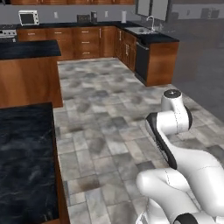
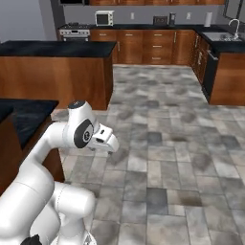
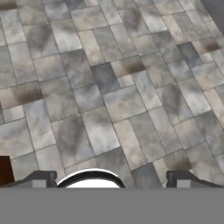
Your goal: Take the chicken drumsticks from the pan and place one on each plate on the dining counter.
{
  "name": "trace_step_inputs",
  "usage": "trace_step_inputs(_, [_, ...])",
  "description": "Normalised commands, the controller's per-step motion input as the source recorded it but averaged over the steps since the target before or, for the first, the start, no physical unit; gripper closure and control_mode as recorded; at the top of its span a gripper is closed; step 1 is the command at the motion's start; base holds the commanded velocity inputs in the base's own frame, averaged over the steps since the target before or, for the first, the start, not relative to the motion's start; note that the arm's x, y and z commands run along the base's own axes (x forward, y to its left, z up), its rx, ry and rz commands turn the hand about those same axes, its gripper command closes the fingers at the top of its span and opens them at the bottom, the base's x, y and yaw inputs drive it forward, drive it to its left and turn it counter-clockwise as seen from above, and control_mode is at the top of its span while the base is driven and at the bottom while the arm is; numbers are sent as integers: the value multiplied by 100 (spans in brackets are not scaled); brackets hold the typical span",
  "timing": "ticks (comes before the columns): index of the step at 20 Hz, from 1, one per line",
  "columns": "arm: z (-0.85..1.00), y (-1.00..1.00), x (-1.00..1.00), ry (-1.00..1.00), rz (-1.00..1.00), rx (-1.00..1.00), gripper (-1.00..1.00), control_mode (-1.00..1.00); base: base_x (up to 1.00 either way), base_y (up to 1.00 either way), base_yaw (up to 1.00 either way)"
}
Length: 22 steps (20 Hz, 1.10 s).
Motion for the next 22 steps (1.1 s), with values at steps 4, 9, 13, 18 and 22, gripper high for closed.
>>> trace_step_inputs(4, [0,0,0,0,0,0,-100,100,100,0,2])
trace_step_inputs(9, [0,0,0,0,0,0,-100,100,100,0,2])
trace_step_inputs(13, [0,0,0,0,0,0,-100,100,100,-13,6])
trace_step_inputs(18, [0,0,0,0,0,0,-100,100,100,-21,9])
trace_step_inputs(22, [0,0,0,0,0,0,-100,100,100,-25,7])
